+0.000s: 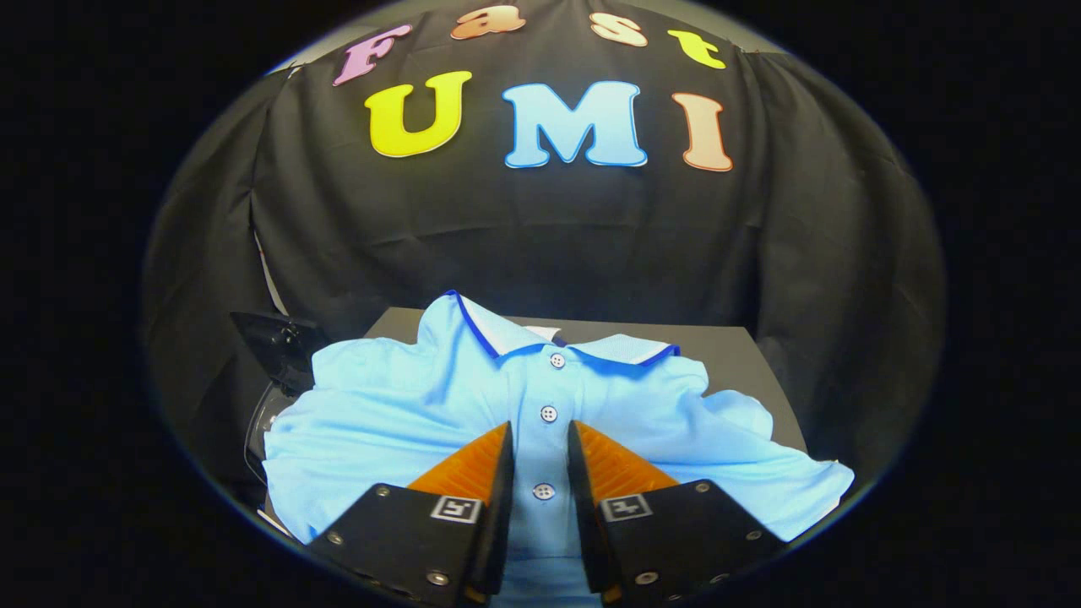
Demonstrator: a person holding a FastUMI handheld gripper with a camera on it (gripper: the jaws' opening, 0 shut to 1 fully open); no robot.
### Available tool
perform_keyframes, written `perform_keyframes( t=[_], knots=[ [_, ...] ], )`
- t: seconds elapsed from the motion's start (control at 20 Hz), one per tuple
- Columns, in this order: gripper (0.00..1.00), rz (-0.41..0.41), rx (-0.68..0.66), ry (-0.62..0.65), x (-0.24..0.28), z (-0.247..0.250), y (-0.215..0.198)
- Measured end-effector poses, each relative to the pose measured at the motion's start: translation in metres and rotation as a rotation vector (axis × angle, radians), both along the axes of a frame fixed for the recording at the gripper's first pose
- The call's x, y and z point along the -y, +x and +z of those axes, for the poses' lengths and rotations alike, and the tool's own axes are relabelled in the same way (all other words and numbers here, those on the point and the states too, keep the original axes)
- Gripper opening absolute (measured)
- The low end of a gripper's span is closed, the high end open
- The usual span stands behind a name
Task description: Put the clothes into the washing machine and then close the washing machine lid.
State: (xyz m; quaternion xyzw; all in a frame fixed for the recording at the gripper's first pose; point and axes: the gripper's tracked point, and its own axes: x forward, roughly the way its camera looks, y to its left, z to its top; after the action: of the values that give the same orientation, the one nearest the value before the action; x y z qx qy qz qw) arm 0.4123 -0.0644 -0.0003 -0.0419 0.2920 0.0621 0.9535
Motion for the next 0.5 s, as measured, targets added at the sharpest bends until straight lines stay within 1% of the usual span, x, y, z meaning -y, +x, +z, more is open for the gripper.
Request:
perform_keyframes(
  t=[0.1,0.15,0.2,0.3,0.4,0.5],
  knots=[
    [0.12,0.021,0.003,-0.009,-0.002,0.000,-0.005],
    [0.09,0.031,0.009,-0.014,-0.002,0.002,-0.004],
    [0.01,0.043,0.015,-0.016,-0.003,0.004,-0.005],
    [0.00,0.048,0.047,0.039,-0.007,0.011,-0.007],
    [0.00,0.041,0.046,0.096,-0.014,0.016,-0.012],
    [0.00,0.046,0.069,0.124,-0.021,0.029,-0.016]
  ],
)
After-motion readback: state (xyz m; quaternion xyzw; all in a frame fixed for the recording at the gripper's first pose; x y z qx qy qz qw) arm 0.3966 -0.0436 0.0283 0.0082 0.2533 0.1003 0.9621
